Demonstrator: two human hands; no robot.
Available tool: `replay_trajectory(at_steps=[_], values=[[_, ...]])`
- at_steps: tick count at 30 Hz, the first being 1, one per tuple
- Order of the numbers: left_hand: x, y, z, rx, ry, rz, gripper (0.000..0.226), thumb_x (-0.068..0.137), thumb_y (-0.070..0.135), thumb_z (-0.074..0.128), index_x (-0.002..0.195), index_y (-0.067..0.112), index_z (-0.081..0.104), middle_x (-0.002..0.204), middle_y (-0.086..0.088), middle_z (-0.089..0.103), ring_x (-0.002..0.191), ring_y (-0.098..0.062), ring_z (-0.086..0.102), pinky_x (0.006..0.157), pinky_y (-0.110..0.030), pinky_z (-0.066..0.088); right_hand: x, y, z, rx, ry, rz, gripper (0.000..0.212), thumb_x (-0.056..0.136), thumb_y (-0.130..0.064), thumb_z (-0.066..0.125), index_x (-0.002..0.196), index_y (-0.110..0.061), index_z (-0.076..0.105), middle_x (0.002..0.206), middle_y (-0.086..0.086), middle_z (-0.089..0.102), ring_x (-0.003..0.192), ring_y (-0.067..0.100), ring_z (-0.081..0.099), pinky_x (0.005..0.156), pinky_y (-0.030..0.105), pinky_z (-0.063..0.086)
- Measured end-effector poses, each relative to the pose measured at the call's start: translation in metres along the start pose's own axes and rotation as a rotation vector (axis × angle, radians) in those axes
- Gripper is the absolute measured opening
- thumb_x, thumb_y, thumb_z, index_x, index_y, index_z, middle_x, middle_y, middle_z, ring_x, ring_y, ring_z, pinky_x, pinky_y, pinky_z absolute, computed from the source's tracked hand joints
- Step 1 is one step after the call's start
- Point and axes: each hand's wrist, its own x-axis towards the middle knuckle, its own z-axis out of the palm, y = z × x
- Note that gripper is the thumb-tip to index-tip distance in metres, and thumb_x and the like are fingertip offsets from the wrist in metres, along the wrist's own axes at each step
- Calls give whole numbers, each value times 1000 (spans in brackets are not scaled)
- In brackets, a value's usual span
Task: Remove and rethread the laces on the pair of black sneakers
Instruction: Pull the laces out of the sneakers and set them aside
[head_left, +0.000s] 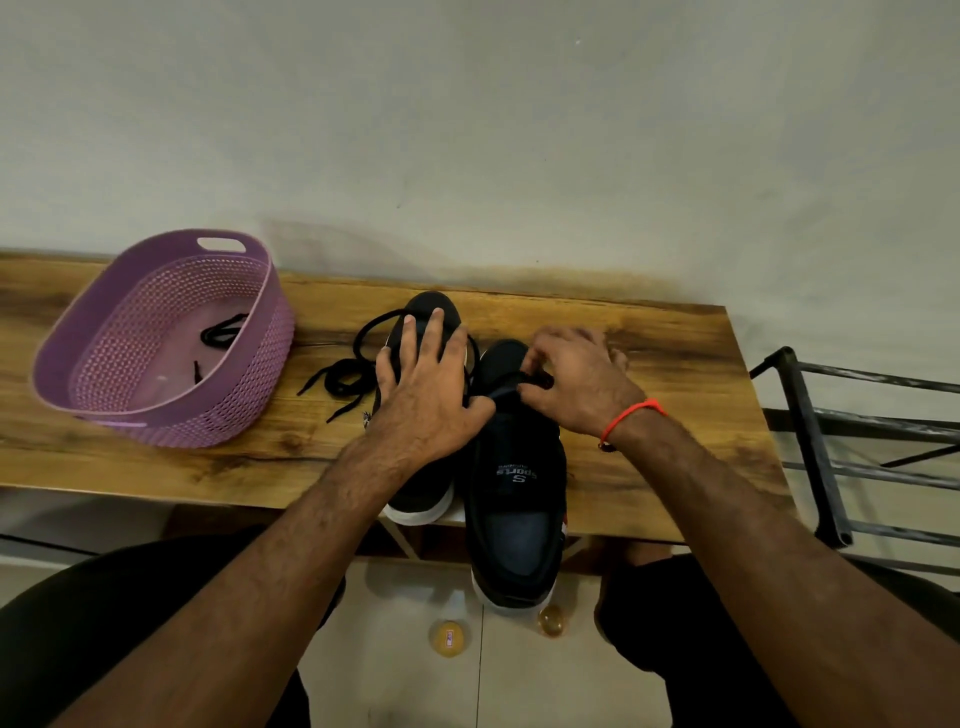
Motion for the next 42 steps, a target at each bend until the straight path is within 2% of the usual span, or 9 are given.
replay_trajectory(at_steps=[8, 14, 18, 21, 23, 27, 34, 39, 42], values=[[0, -1, 2, -6, 3, 13, 87, 92, 43, 57, 161, 22, 8, 169, -3, -12, 154, -27, -19, 123, -56, -4, 6, -23, 14, -234, -15, -178, 31, 93, -50, 59, 121, -36, 62, 160, -10, 21, 149, 33, 6, 112, 64, 16], [-1, 1, 0, 1, -8, 13, 89, 90, 38, 57, 161, 21, 8, 169, -4, -13, 154, -28, -19, 123, -56, -4, 5, -19, 11, -247, 3, -158, 17, 92, -44, 58, 103, -33, 66, 150, -13, 35, 143, 28, 19, 110, 61, 22], [-1, -1, -3, 2, -19, -12, 93, 86, 35, 60, 161, 20, 6, 168, -4, -16, 153, -28, -20, 122, -54, -6, 14, 17, -19, -242, 179, 121, 21, 83, -43, 61, 93, -26, 67, 132, -3, 52, 126, 30, 38, 103, 54, 35], [-2, 0, -3, -14, -21, -14, 93, 86, 34, 60, 161, 20, 7, 168, -3, -16, 153, -28, -21, 123, -54, -5, 17, 44, -34, -229, 82, 387, 29, 86, -46, 62, 103, -23, 67, 136, 6, 46, 131, 38, 33, 104, 63, 32], [-2, 1, -1, -22, -16, -8, 92, 86, 34, 60, 161, 20, 8, 168, -3, -16, 153, -27, -21, 123, -53, -6, 15, 40, -28, -179, 98, 302, 26, 87, -44, 63, 108, -28, 64, 142, 5, 43, 135, 37, 30, 108, 63, 29], [-2, 2, -1, -14, -16, -3, 91, 88, 35, 59, 161, 19, 8, 168, -4, -16, 153, -27, -21, 122, -53, -5, 9, 0, -1, -233, 19, -169, 37, 90, -50, 62, 124, -37, 57, 160, -3, 20, 147, 34, 11, 113, 62, 16], [-2, 2, -2, -13, -28, 5, 91, 89, 37, 58, 161, 19, 7, 168, -5, -16, 153, -27, -21, 123, -54, -5, 8, -15, 11, -302, -75, -222, 28, 95, -47, 56, 117, -33, 65, 157, -10, 27, 146, 32, 13, 111, 62, 20], [-3, 1, -3, -21, -21, 2, 93, 87, 36, 61, 161, 19, 7, 168, -4, -16, 153, -27, -21, 122, -55, -5, 13, 11, -19, -57, 373, 128, 9, 84, -32, 60, 87, -23, 60, 115, 1, 59, 117, 30, 48, 94, 51, 44], [-3, 1, -4, -24, -25, 4, 93, 87, 36, 60, 161, 18, 7, 168, -4, -17, 153, -27, -22, 122, -54, -5, 17, 32, -32, -34, 408, 273, 14, 89, -32, 61, 97, -20, 62, 122, 5, 57, 121, 32, 45, 98, 52, 41]])
